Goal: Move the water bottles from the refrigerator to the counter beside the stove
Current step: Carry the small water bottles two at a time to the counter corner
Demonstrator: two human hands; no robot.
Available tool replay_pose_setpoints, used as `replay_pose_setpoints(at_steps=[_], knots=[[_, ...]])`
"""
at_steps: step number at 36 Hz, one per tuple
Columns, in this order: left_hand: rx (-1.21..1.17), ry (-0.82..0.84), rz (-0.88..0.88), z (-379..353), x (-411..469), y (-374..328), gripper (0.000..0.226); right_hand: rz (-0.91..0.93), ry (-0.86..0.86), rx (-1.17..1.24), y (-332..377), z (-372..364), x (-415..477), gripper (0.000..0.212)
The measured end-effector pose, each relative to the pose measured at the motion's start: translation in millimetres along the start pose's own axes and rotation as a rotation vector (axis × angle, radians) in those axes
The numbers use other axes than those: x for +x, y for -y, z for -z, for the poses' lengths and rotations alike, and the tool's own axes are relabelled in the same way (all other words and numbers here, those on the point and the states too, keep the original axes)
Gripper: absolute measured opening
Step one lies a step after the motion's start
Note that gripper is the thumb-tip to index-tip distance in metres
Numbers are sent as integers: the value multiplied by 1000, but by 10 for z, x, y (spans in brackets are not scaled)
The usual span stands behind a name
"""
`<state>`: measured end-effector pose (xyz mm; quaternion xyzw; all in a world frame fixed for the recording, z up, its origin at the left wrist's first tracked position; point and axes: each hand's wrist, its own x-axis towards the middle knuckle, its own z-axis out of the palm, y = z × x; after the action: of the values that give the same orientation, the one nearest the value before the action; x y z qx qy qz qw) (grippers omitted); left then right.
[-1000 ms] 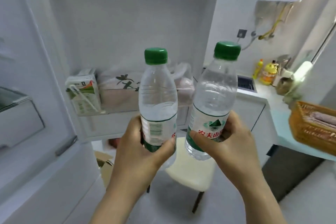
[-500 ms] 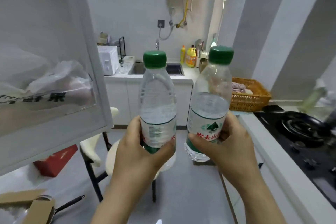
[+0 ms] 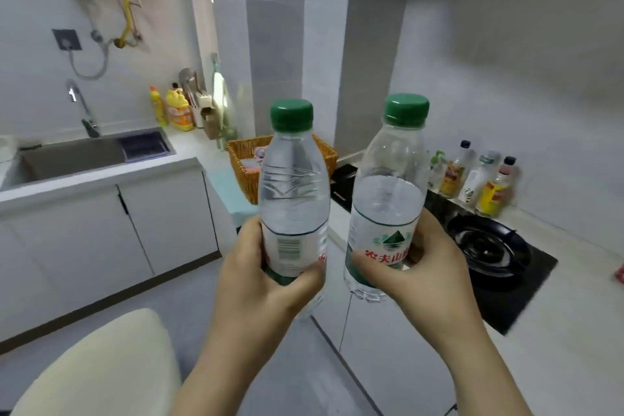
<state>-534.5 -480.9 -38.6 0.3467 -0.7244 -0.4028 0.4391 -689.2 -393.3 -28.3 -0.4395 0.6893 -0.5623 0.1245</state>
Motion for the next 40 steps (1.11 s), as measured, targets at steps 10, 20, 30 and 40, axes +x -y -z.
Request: replay_pose_setpoints(at_steps=[10, 20, 30, 40], knots=[[-119, 307, -74, -537, 610, 108, 37, -131, -304, -103, -178, 250, 189, 48], [-180, 601, -114, -1320, 684, 43, 38, -282, -540, -214, -466, 745, 8, 50], [-209, 734, -176, -2263, 547, -222, 43, -372, -693, -265, -809, 1514, -116, 51], [-265, 781, -220, -3212, 396, -702, 41, -384, -745, -281, -1108, 2472, -71, 56]])
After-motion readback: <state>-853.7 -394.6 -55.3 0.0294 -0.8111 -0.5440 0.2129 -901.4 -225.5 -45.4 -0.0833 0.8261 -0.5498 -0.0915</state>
